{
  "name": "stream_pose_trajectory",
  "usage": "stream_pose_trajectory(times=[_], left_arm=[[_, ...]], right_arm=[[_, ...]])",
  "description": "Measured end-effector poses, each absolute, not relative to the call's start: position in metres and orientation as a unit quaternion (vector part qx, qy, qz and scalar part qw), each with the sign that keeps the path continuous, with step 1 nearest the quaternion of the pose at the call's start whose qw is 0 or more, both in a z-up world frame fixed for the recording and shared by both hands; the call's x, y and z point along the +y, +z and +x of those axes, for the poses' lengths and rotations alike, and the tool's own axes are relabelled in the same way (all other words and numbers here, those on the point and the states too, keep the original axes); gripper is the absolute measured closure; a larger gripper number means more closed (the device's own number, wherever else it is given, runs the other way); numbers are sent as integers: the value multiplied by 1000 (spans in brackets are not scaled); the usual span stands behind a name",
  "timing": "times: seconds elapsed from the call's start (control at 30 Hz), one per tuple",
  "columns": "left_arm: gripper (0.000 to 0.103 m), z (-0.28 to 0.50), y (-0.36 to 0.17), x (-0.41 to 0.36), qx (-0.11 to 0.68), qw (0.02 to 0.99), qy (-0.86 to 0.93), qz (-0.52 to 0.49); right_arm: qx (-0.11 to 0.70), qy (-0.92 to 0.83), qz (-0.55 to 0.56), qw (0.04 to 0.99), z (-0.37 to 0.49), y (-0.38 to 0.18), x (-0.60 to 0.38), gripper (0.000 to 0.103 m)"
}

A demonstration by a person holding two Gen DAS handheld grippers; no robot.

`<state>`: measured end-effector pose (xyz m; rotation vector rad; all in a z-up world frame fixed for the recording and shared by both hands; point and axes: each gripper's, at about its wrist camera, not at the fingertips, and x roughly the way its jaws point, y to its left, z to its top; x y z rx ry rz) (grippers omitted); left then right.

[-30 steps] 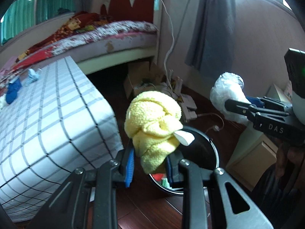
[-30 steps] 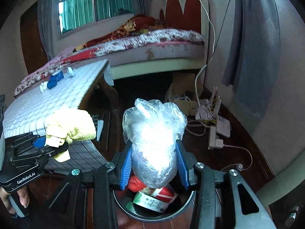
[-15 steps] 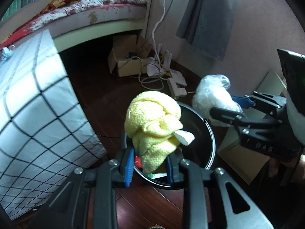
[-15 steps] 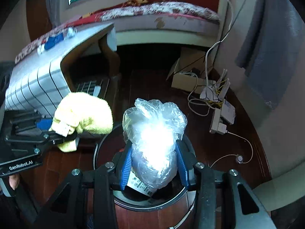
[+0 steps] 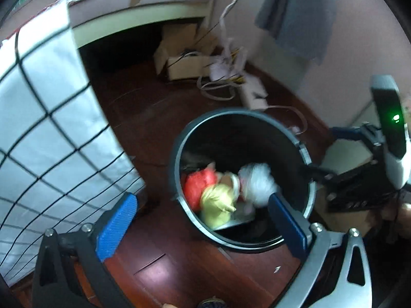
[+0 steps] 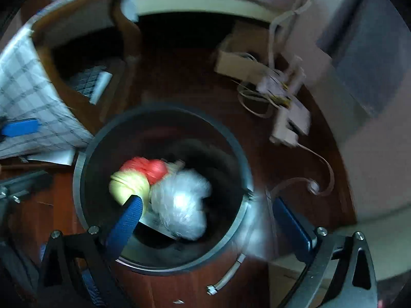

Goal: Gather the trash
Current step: 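Move both open tools back over the mattress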

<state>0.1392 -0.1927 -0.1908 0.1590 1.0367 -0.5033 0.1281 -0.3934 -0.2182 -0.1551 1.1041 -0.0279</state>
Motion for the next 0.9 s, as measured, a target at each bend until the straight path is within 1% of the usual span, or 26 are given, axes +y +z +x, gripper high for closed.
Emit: stream_pose_trajectory(times=[0.37,0.9], left_arm=[[1,135,-181,-191,468,851,-221,91],[1,120,-156,-187,438,867,-217,99]], right_arm=[[503,-26,-82,860,121,-206,-394,1],[450,-24,-62,890,109,-168,-373,1]])
